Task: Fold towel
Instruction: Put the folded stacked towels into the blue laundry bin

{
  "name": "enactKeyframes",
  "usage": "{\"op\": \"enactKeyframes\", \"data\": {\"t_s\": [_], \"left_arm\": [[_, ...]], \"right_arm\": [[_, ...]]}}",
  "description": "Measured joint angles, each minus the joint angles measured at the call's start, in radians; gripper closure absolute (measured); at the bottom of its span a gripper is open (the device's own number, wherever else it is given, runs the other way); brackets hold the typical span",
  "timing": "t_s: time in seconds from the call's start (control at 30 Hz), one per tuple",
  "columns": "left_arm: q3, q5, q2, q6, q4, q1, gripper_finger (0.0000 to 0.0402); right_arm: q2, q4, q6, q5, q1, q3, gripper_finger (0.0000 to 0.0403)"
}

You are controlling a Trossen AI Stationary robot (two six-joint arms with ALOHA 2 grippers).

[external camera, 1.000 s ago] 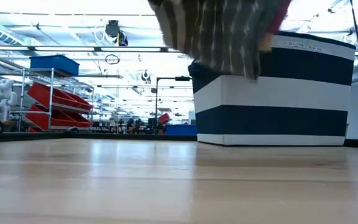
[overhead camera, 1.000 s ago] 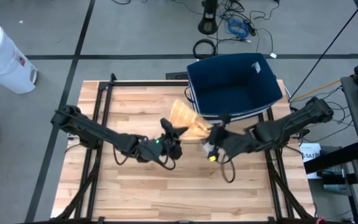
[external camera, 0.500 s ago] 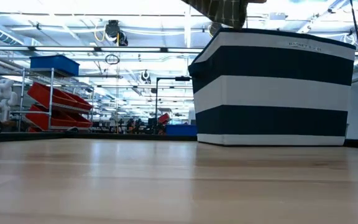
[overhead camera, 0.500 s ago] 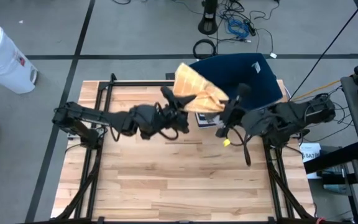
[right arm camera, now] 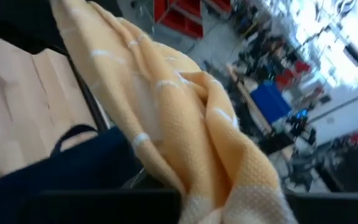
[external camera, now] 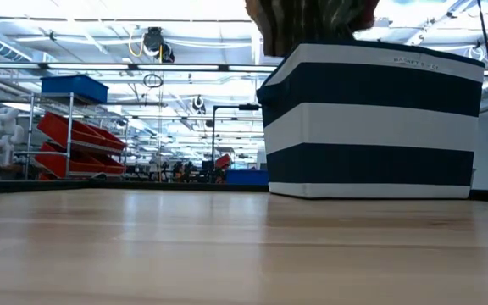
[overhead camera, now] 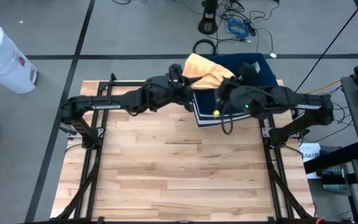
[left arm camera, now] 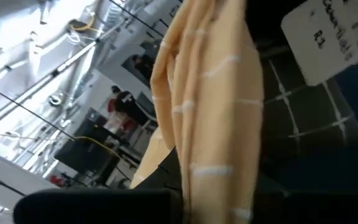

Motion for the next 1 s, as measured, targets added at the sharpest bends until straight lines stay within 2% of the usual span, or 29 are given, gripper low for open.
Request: {"op": "enactKeyframes", "data": {"t_s": [0.13, 0.33, 0.43, 0.53, 0.83, 1.0], "left_arm": [[0.000, 0.047, 0.028, -0.010, -0.049, 0.048, 0.0363], [-0.002, 0.166, 0.065, -0.022, -0.026, 0.119, 0.0363], [-0.002, 0.207, 0.083, -0.035, -0.014, 0.150, 0.0363], [-0.002, 0.237, 0.103, -0.037, -0.018, 0.173, 0.0363], [-0.002, 0.247, 0.140, -0.038, -0.092, 0.192, 0.0363], [-0.002, 0.198, 0.142, -0.024, -0.146, 0.191, 0.0363]], "right_arm": [[0.027, -0.062, 0.059, -0.072, -0.097, 0.001, 0.0371], [0.086, -0.176, 0.158, -0.088, -0.205, 0.002, 0.0371], [0.116, -0.183, 0.171, -0.089, -0.237, 0.002, 0.0371], [0.142, -0.171, 0.167, -0.137, -0.279, 0.002, 0.0371], [0.224, -0.193, 0.236, -0.307, -0.379, 0.002, 0.0371], [0.275, -0.161, 0.238, -0.413, -0.386, -0.001, 0.0371]]}}
